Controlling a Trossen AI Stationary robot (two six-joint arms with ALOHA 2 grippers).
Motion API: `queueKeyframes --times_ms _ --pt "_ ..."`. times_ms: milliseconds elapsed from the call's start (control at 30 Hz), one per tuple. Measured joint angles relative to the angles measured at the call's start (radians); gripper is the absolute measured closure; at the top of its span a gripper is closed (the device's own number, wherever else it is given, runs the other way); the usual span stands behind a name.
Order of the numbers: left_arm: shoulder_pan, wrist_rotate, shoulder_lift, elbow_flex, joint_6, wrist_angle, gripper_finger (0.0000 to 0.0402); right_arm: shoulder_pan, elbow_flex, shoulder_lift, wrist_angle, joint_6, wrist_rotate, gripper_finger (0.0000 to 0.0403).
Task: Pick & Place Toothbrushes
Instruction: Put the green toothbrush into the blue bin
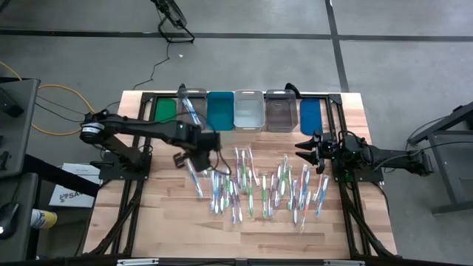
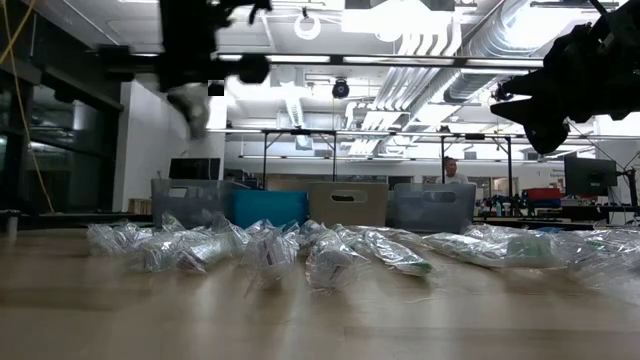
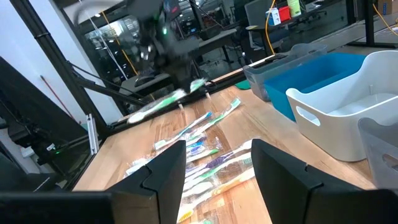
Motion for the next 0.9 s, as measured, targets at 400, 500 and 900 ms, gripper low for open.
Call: queueKeyframes --times_ms 400,500,900 --pt "0.300 -0.033 0.077 0.227 0.178 0.045 0.0391 0.000 0.000 0.000 0.000 0.000 0.000 0.0227" --pt "0.371 -0.033 0.120 0.284 0.238 0.045 0.0391 0.000 0.000 0.000 0.000 0.000 0.000 0.0227" --pt "0.591 -0.034 0.308 0.373 0.487 0.099 0.0391 0.000 0.000 0.000 0.000 0.000 0.000 0.0227"
